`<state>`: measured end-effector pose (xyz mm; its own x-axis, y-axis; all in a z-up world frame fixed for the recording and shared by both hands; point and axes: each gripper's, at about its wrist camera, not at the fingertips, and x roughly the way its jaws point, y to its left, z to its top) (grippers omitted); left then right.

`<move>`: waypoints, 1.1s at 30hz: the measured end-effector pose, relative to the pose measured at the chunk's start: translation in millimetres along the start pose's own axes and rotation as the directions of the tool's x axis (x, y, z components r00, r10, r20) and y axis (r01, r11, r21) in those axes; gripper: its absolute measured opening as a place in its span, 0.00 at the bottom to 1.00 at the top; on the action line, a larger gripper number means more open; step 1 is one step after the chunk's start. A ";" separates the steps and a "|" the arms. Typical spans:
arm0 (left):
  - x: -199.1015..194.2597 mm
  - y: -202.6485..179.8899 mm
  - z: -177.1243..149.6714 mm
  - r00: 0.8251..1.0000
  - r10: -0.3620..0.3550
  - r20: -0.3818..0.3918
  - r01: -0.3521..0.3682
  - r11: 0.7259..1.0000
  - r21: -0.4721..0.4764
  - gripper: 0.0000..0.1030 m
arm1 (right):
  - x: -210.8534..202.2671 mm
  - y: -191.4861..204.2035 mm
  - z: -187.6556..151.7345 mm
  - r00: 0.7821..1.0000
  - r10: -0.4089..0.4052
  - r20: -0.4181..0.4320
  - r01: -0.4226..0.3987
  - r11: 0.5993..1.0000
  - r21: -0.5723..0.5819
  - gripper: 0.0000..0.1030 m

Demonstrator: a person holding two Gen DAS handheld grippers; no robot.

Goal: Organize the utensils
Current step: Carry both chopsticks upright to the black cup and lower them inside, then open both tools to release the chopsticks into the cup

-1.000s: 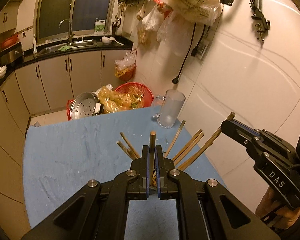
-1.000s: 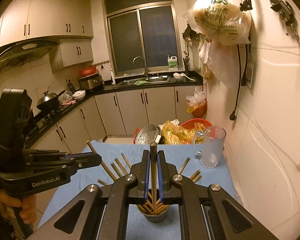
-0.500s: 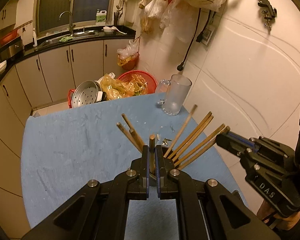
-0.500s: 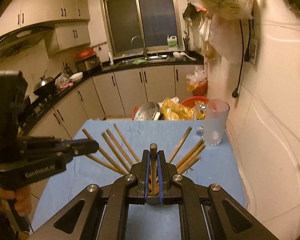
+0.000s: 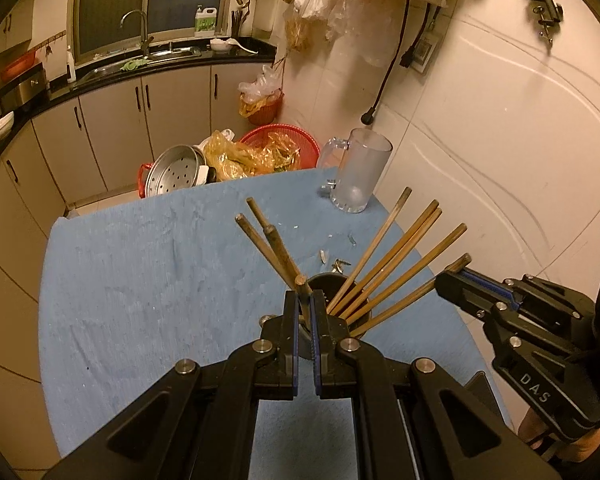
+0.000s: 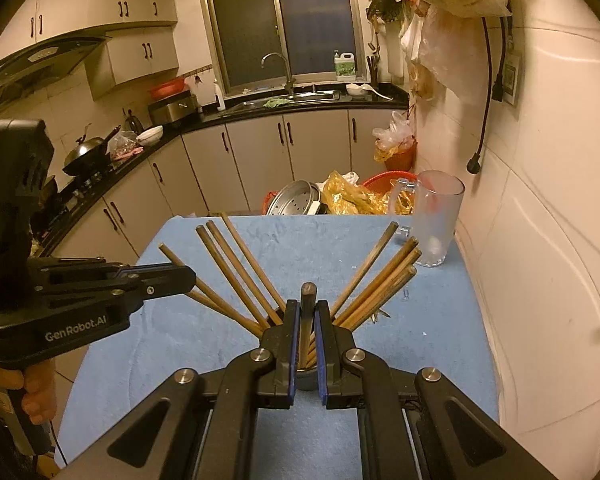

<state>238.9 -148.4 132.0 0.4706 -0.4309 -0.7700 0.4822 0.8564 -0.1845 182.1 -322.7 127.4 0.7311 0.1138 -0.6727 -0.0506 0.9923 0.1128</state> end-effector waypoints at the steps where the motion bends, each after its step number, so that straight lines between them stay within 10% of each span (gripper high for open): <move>1: 1.3 0.3 -0.9 1.000 0.001 -0.004 -0.001 1.000 -0.001 0.06 | -0.4 -0.7 -0.5 1.000 -0.001 -0.001 0.001 1.000 0.000 0.08; 33: 6.4 0.6 -6.0 0.999 0.045 -0.009 -0.045 0.999 0.008 0.07 | -0.9 -4.6 -4.4 1.000 -0.014 -0.019 0.014 1.000 0.022 0.11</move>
<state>237.8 -148.9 123.3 0.4852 -0.3894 -0.7830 0.4668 0.8725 -0.1446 178.7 -327.1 124.2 0.7190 0.1010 -0.6877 -0.0253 0.9925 0.1193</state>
